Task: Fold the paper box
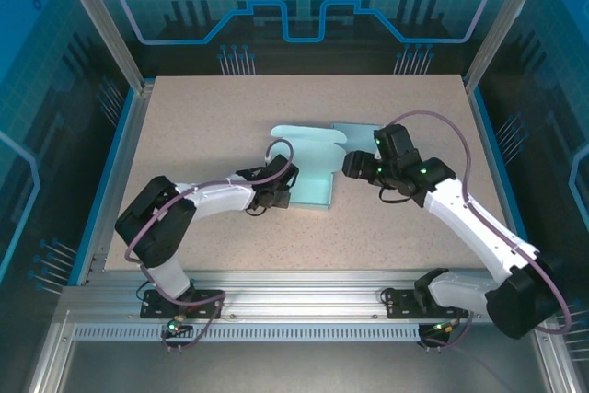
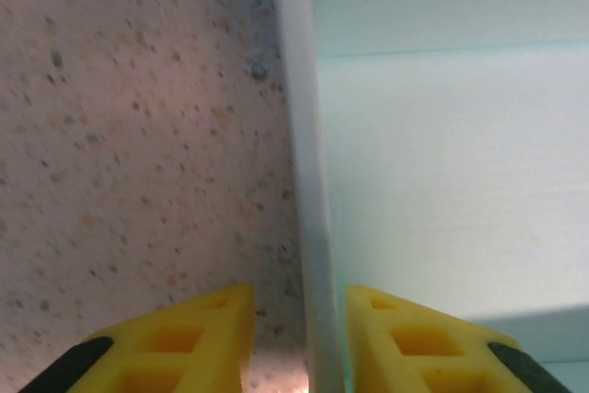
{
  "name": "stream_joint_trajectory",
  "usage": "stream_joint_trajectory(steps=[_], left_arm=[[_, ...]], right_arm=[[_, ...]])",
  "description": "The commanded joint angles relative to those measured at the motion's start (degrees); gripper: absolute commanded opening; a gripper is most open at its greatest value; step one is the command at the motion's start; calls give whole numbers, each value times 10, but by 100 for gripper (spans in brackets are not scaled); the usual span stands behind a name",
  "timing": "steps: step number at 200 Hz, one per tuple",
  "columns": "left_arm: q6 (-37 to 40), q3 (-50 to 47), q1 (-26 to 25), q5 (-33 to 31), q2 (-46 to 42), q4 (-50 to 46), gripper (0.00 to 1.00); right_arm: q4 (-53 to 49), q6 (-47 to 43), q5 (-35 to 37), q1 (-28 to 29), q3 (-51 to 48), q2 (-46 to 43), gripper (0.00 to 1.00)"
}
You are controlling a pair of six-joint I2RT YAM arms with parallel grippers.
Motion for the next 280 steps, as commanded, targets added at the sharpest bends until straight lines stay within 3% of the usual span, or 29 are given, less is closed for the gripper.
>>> stream_joint_trajectory(steps=[1, 21, 46, 62, 84, 115, 197, 280], left_arm=[[-28, -6, 1, 61, -39, 41, 35], [4, -4, 4, 58, -89, 53, 41], [58, 0, 33, 46, -144, 59, 53], [97, -13, 67, 54, -168, 87, 54], [179, -35, 111, 93, -174, 148, 54], [258, -63, 159, 201, -137, 256, 54], [256, -12, 178, 225, -33, 259, 57], [237, 10, 178, 267, -15, 246, 42]], right_arm=[[31, -34, -35, -10, 18, 23, 74], [39, -62, -27, -15, 20, 44, 72], [61, -93, -32, -26, 19, 69, 59], [81, -118, -21, -27, 16, 83, 61], [119, -142, -36, -40, 7, 105, 67], [168, -157, -83, -64, 5, 150, 67], [223, -171, -124, -68, 34, 238, 64], [241, -175, -118, -38, 58, 268, 46]])
